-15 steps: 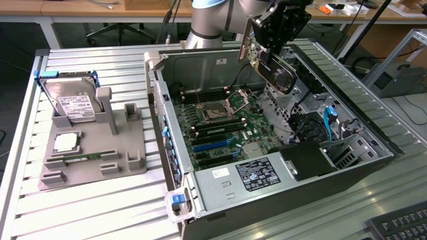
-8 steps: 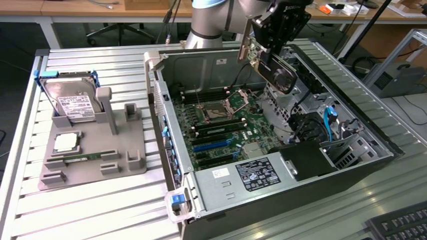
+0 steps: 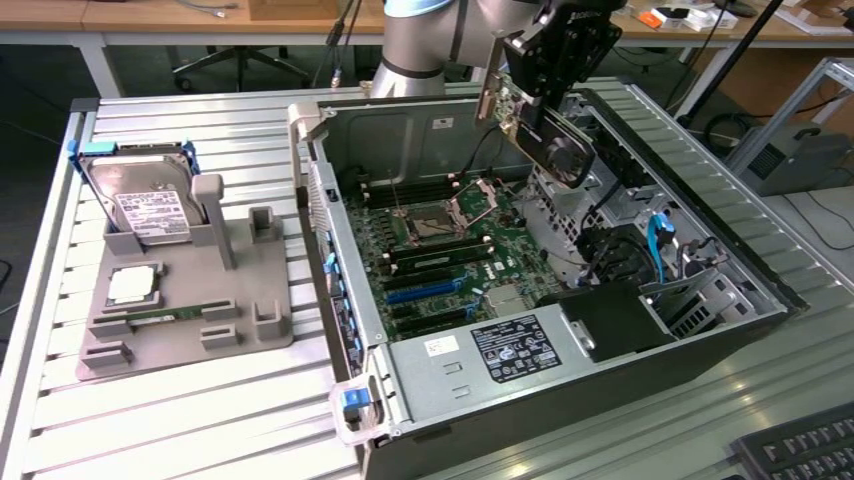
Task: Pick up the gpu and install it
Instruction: 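Insert the gpu into the slot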
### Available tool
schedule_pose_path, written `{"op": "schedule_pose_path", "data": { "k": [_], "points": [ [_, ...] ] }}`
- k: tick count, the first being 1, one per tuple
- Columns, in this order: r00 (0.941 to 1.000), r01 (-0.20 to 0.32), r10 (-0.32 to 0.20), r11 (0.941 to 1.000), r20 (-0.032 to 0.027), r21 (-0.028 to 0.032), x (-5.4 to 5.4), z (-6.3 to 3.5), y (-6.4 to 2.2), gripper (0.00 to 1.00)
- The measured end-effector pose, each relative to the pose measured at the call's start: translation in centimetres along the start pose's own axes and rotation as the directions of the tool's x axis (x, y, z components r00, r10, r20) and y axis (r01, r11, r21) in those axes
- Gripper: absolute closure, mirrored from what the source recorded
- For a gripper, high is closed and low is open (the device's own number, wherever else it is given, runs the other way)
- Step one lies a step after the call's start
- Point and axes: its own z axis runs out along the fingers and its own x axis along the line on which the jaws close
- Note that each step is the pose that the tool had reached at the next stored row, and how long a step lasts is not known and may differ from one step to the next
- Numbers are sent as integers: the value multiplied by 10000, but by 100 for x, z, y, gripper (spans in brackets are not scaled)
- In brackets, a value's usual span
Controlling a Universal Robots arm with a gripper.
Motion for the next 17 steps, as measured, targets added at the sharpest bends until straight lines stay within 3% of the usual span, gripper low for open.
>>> {"op": "schedule_pose_path", "data": {
  "k": [17],
  "points": [
    [9999,132,-132,9999,3,-3,0,0,0,73]
  ]
}}
